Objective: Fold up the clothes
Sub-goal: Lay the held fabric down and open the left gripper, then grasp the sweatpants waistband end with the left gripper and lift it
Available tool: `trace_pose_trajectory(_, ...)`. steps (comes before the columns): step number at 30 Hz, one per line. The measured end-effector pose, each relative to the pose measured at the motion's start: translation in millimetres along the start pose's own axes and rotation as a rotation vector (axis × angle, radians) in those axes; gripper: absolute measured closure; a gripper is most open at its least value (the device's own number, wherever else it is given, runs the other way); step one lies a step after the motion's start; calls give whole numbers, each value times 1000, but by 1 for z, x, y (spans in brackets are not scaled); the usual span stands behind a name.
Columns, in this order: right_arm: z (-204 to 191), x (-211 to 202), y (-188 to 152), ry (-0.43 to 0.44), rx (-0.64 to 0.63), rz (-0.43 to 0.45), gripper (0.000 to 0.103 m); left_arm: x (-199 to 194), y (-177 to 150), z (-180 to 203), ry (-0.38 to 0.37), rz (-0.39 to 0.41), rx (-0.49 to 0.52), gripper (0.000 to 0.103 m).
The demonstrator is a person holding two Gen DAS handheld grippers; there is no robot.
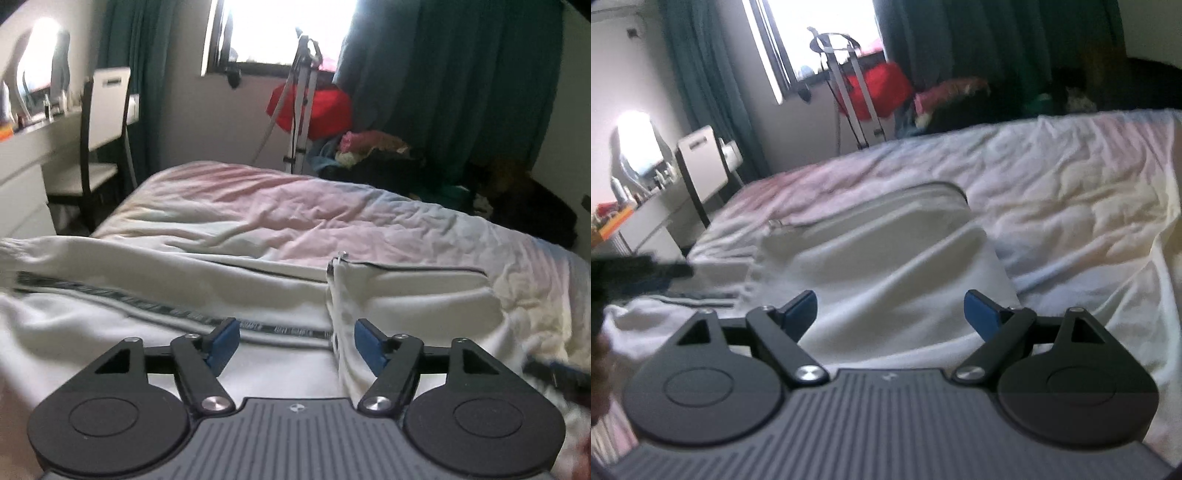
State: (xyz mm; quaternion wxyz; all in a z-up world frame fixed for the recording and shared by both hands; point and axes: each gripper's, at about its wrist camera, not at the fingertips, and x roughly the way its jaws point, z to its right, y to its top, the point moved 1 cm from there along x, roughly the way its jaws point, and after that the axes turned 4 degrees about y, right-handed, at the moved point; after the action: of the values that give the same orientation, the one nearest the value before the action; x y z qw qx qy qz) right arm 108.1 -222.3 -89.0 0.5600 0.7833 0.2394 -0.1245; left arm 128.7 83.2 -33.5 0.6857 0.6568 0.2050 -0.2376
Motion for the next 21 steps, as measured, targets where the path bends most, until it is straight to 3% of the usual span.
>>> trace_pose_trajectory(4, -7, -8, 0, -16, -31, 28, 15, -46, -23, -4, -36, 69, 16, 20)
trace_pose_trajectory(9, -20, -19, -3, -41, -63, 23, 15, -80, -55, -9, -52, 142, 30, 18)
trace_pose_trajectory(12, -29, -36, -4, -59, -88, 42, 15, -88, -73, -12, -27, 152, 41, 16)
trace_pose_trajectory(17, -43, -66, -6, -66, -89, 89, 15, -99, -79, -19, -5, 205, 61, 1)
trace_pose_trajectory(21, -54, -78, -16, -64, -127, 116, 15, -86, -77, -26, 0, 164, 28, 0)
